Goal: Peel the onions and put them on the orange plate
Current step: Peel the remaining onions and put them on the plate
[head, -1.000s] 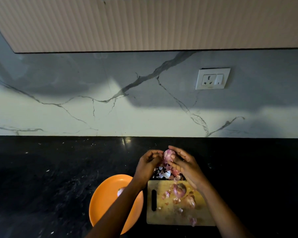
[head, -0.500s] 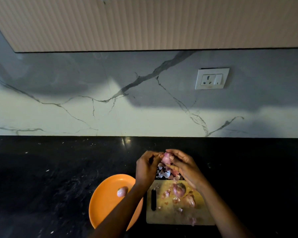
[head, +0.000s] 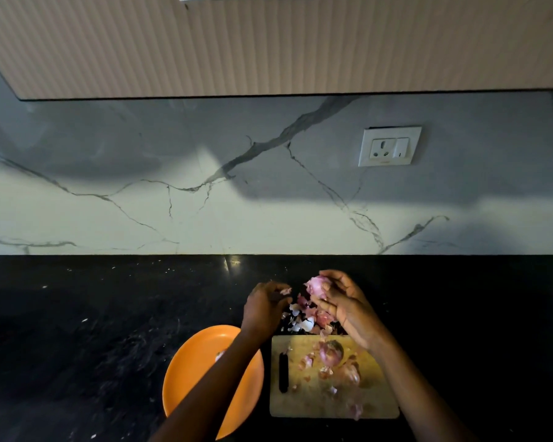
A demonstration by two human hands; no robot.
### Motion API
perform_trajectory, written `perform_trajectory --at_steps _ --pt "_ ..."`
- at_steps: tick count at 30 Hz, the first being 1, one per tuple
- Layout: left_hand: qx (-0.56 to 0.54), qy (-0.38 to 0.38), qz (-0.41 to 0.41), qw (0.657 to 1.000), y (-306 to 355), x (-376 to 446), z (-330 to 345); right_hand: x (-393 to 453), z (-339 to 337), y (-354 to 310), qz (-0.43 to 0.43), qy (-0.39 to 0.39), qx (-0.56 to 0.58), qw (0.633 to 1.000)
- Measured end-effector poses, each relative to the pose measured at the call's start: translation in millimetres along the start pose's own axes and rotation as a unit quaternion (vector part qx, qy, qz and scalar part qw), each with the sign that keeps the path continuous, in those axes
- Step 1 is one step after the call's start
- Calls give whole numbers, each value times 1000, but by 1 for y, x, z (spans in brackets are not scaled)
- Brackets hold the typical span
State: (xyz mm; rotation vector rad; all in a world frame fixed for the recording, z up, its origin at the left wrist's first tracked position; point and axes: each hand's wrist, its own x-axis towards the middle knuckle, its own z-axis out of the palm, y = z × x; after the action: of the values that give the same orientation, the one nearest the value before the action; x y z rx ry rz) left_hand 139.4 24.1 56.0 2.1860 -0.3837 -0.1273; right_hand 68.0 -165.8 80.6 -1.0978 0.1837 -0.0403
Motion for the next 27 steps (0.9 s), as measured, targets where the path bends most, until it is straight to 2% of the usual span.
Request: perform_trajectory --at_steps 3,5,8,10,13,21,27 --pt "49 -55 27 997 4 1 3 3 -5 2 -8 25 -12 1000" --pt "44 -45 38 997 9 -3 3 2 -6 3 -13 34 -51 998" --pt "-65 -11 56 996 19 -9 6 0 -6 5 -22 48 -111 992" --pt "-144 -22 62 987 31 -14 8 0 -5 7 -16 49 -107 993" --pt "-171 -5 66 983 36 -14 13 -2 -2 8 -11 39 -106 994" --pt "-66 103 107 987 35 -17 18 0 7 10 -38 47 -142 988" --pt "20 112 128 985 31 -18 22 0 12 14 -56 60 -168 982"
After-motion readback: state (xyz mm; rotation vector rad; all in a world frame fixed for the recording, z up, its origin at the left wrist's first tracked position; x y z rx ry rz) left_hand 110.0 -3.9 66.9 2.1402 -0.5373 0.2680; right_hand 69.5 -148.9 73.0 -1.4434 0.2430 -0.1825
